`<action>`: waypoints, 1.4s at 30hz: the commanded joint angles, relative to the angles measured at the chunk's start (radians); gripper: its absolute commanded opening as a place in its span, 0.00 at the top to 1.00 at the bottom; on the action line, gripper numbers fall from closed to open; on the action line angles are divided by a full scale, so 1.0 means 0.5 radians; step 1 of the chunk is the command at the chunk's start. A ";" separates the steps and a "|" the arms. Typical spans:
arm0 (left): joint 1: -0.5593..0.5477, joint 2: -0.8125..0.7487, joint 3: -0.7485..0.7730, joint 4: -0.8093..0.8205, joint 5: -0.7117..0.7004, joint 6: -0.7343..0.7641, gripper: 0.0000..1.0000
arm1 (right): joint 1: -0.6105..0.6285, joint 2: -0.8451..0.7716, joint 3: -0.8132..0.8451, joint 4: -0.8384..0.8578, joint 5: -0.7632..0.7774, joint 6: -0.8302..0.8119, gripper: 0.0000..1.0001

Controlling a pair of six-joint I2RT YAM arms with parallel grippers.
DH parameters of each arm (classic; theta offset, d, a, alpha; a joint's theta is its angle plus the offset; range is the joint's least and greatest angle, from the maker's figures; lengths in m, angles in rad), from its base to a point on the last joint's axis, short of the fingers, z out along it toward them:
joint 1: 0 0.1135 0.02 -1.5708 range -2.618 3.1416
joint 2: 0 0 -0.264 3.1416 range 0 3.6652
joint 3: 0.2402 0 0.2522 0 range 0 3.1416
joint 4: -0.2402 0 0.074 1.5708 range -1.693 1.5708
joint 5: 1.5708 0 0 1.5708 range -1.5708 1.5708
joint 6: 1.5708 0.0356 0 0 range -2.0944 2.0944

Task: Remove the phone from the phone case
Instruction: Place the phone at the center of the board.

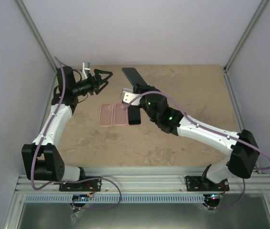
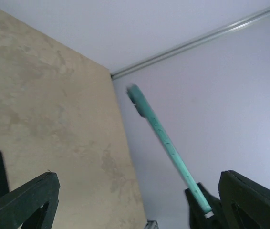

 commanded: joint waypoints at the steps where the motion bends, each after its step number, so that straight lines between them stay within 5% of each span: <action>1: -0.091 -0.056 -0.050 0.266 0.039 -0.255 0.07 | 0.090 0.043 -0.106 0.591 0.236 -0.326 0.99; 17: -0.309 -0.007 -0.136 0.478 0.006 -0.446 0.28 | 0.329 0.163 -0.293 1.155 0.377 -0.788 1.00; 32: -0.309 -0.072 -0.255 0.702 0.025 -0.590 0.94 | 0.366 0.161 -0.416 1.364 0.383 -0.922 0.96; 34: -0.311 -0.072 -0.256 0.728 0.028 -0.606 1.00 | 0.369 0.147 -0.432 1.362 0.381 -0.923 0.90; 42: -0.309 -0.053 -0.229 0.812 0.059 -0.608 1.00 | 0.371 0.049 -0.526 1.262 0.358 -0.851 0.40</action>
